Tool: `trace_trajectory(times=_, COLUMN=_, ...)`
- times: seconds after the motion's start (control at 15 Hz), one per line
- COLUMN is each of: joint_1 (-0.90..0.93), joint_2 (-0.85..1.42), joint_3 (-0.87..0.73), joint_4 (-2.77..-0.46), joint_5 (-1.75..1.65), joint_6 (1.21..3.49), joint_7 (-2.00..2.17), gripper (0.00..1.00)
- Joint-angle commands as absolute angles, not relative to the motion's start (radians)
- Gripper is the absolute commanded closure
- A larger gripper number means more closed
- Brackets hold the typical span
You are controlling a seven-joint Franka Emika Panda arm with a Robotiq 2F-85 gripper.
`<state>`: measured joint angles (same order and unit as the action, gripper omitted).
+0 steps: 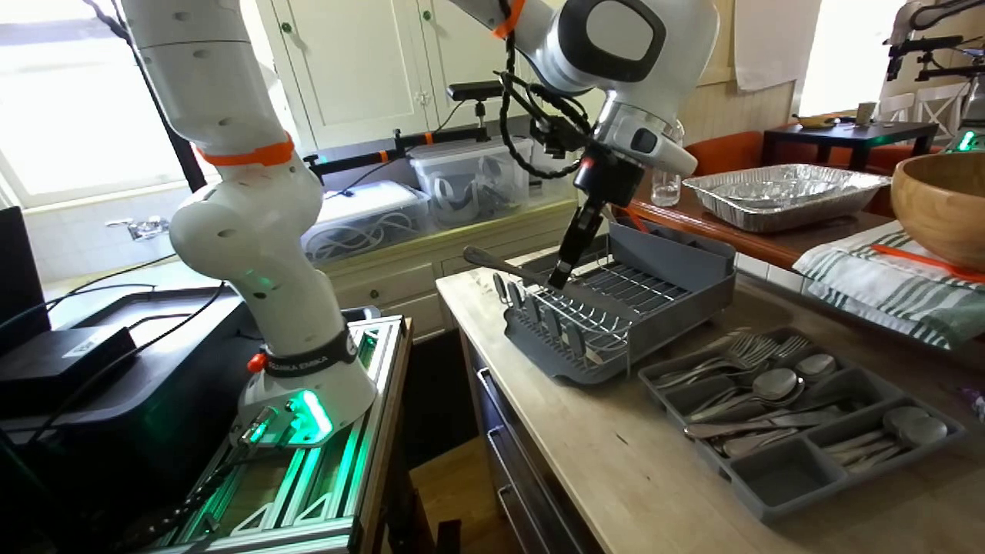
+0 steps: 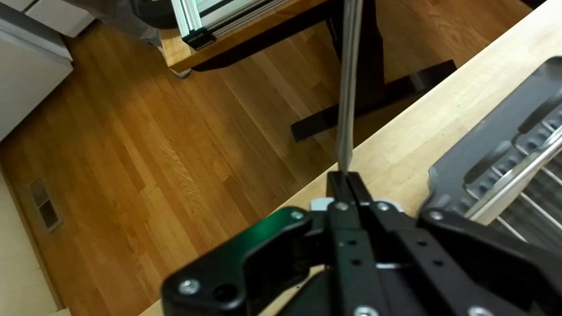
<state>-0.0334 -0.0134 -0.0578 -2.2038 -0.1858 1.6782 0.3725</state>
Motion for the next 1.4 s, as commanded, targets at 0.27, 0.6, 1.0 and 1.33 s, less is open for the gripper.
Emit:
trace_trajectory(times=0.27, joint_1=-0.062, joint_2=-0.035, joint_3=-0.073, joint_4=-2.217, joint_5=-0.243, joint_6=1.743, joint_7=0.347, gripper=0.99)
trace_trajectory(times=0.6, joint_1=-0.086, joint_2=0.051, joint_3=-0.095, joint_4=-2.146, joint_5=-0.304, joint_6=1.893, joint_7=0.347, gripper=0.99)
trace_trajectory(times=1.0, joint_1=-0.088, joint_2=0.194, joint_3=-0.099, joint_4=-2.008, joint_5=-0.342, joint_6=2.079, joint_7=0.121, gripper=0.99)
trace_trajectory(times=1.33, joint_1=-0.131, joint_2=0.329, joint_3=-0.101, joint_4=-1.887, joint_5=-0.266, joint_6=2.170, joint_7=-0.156, gripper=0.99)
